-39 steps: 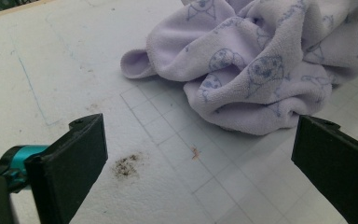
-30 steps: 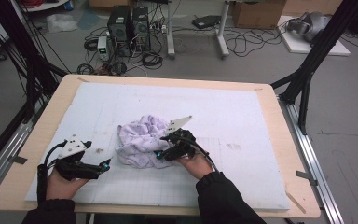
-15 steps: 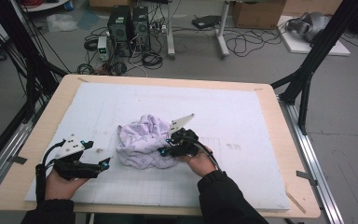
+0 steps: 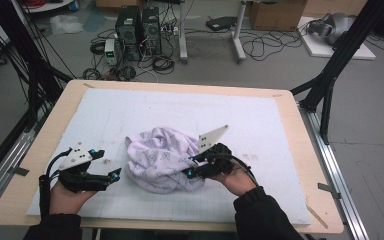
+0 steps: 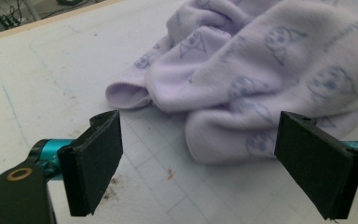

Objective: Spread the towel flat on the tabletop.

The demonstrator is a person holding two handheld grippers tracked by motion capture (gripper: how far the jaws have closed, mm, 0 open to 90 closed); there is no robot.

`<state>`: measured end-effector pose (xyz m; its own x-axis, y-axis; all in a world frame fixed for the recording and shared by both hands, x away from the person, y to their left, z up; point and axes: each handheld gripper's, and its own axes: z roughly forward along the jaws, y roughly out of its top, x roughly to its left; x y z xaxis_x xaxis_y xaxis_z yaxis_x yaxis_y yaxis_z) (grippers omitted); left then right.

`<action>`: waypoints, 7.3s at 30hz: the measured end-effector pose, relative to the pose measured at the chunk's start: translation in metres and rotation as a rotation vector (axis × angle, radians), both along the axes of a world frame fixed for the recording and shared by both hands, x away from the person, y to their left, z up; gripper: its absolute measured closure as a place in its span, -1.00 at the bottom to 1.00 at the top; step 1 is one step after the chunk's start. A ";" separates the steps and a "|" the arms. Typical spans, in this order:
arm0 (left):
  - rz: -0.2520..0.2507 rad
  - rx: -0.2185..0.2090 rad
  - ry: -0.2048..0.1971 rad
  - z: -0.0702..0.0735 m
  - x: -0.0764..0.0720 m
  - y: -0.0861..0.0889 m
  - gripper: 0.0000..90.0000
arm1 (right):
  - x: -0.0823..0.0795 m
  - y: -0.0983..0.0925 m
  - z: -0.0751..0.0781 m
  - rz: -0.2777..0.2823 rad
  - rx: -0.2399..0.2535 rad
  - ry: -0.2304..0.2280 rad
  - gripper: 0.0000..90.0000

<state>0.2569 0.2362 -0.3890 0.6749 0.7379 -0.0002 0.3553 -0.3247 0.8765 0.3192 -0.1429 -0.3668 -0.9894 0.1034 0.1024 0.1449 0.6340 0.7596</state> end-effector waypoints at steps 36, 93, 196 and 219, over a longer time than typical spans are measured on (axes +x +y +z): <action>-0.233 0.242 0.218 -0.034 0.070 -0.088 0.79 | 0.023 -0.011 -0.070 -0.261 -0.080 0.053 0.37; -0.270 0.158 0.208 -0.042 0.043 -0.081 0.89 | 0.014 -0.034 -0.068 -0.259 -0.079 0.052 0.88; 0.087 -0.001 0.039 0.058 0.163 -0.046 0.18 | 0.120 -0.110 0.033 -0.634 -0.011 -0.067 0.26; -0.164 -0.052 0.121 -0.020 0.040 -0.042 -0.08 | -0.008 -0.106 -0.027 -0.440 0.054 -0.052 0.07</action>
<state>0.2969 0.1946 -0.4088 0.7785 0.6153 -0.1243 0.4055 -0.3419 0.8478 0.3112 -0.2488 -0.3937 -0.8564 0.5115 0.0702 0.3525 0.4801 0.8033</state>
